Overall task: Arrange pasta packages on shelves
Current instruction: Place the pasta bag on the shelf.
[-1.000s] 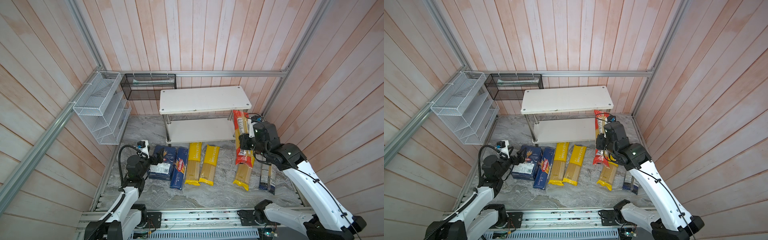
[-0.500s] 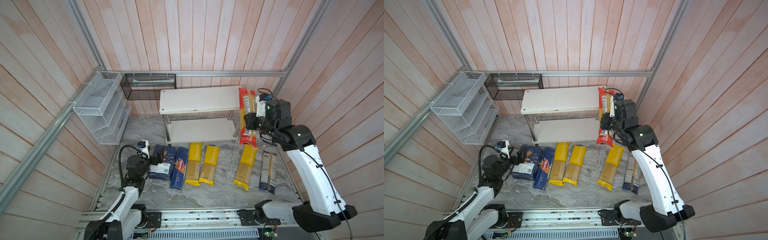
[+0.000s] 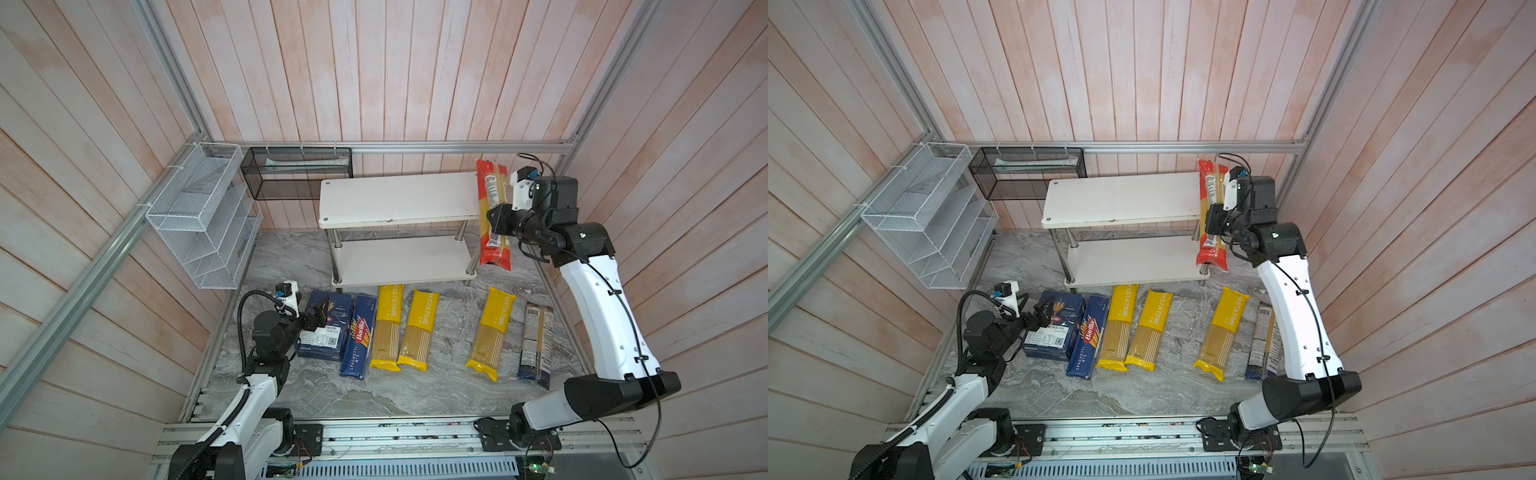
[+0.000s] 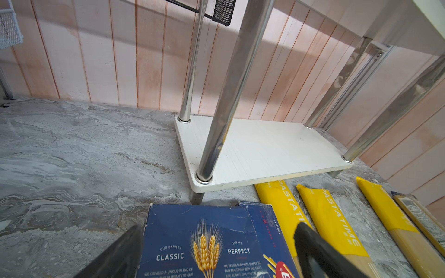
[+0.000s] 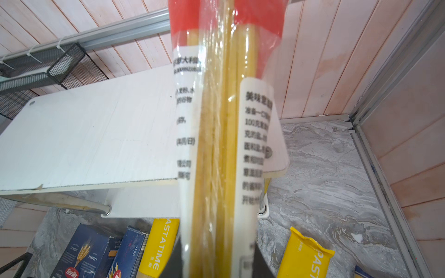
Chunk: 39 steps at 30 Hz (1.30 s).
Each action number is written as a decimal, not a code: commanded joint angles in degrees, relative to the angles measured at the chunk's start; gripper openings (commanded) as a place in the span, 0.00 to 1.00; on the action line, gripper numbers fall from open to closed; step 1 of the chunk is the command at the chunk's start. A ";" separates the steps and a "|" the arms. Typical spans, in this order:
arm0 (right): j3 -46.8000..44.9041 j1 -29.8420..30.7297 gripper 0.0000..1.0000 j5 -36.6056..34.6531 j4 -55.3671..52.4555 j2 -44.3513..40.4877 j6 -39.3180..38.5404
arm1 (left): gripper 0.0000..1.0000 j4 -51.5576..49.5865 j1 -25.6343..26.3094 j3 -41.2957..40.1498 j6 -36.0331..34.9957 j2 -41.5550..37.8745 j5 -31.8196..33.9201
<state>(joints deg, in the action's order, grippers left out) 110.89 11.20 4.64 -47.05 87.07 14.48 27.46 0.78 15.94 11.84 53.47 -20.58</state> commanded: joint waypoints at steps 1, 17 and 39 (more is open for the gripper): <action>6.32 -1.22 0.00 3.80 9.51 1.25 -1.47 | 1.00 1.19 0.16 -0.91 -0.40 -0.91 -0.59; 24.26 -3.73 0.00 12.11 10.05 16.88 -1.57 | 1.00 1.24 0.12 -0.92 -0.37 -0.83 -0.66; 31.54 -5.93 0.00 15.29 7.57 26.68 -0.02 | 1.00 1.23 0.10 -0.89 -0.45 -0.82 -1.02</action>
<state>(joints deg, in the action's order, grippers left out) 141.05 5.52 19.53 -44.97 113.30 15.00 27.86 0.78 15.90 11.84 53.17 -20.75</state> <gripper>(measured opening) 0.239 0.997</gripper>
